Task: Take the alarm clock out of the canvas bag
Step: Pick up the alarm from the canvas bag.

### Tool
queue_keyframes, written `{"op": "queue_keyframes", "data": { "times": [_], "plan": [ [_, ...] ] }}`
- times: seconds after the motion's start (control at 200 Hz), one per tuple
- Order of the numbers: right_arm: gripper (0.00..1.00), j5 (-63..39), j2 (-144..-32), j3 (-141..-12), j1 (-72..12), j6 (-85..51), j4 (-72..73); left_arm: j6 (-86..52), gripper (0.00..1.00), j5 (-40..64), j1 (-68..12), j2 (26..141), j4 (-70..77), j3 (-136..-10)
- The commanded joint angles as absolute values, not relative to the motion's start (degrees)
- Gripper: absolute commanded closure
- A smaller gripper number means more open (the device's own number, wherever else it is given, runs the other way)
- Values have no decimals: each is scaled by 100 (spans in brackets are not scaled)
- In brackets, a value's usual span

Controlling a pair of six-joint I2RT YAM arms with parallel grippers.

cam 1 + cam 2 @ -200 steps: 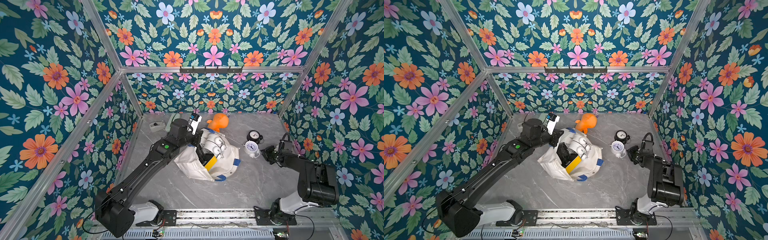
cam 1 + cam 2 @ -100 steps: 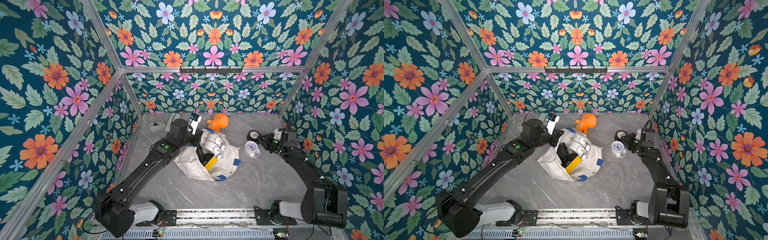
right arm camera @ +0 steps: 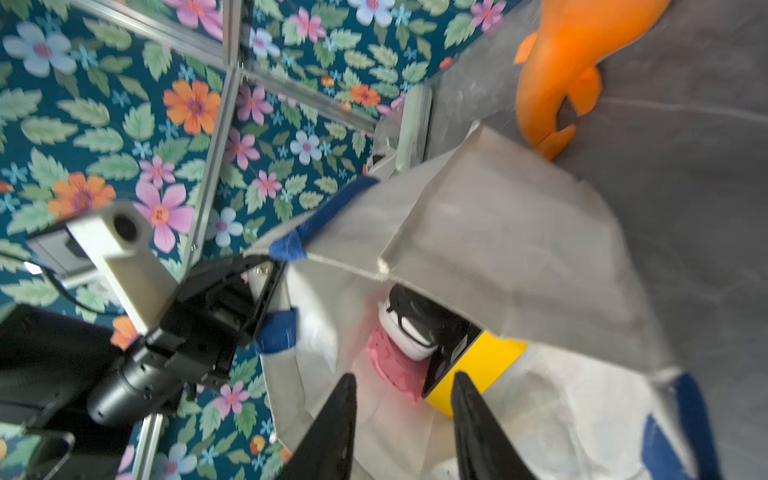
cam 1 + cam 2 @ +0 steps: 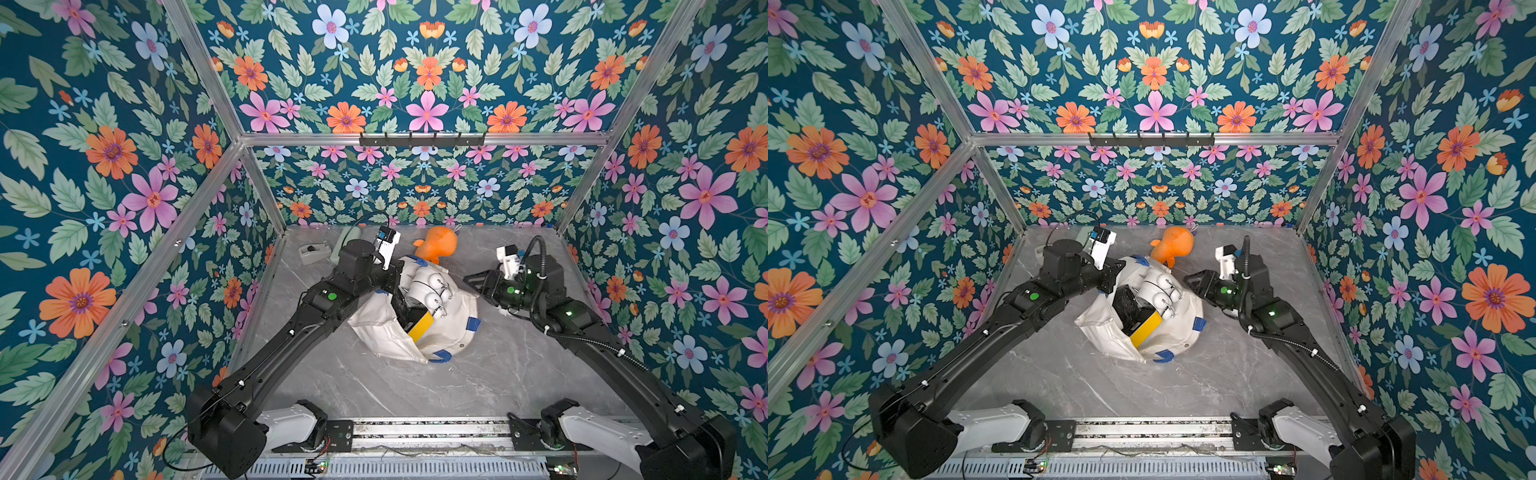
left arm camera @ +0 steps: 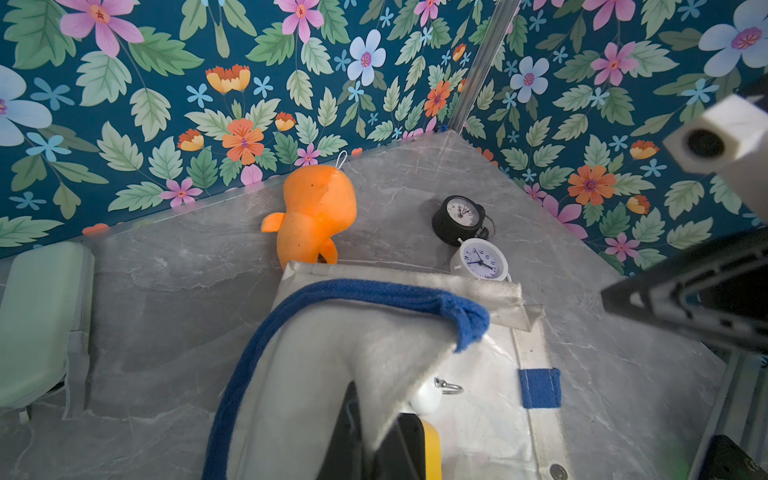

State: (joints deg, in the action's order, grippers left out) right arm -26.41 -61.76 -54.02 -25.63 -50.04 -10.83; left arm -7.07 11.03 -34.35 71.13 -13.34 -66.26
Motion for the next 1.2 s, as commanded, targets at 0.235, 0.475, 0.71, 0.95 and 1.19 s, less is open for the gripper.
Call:
{"op": "queue_keyframes", "data": {
  "times": [0.235, 0.475, 0.71, 0.95, 1.19],
  "plan": [
    [57, -1361, -6738, -5104, -3937, -5331, -708, -648, 100, 1054, -3436, 7005, -624, -6658],
    [53, -1110, -7054, -4914, -4213, -5757, -390, -614, 100, 1020, -3436, 6952, -614, -6629],
    [49, -1040, -7626, -5031, -4482, -6204, -489, -598, 100, 1054, -3429, 7015, -598, -6619],
    [42, -1064, -8161, -5212, -4547, -6646, -736, -544, 100, 1091, -3431, 7081, -633, -6645],
    [40, -1366, -8562, -5182, -4551, -6996, -436, -480, 100, 1108, -3432, 7094, -633, -6636]
  ]
}}
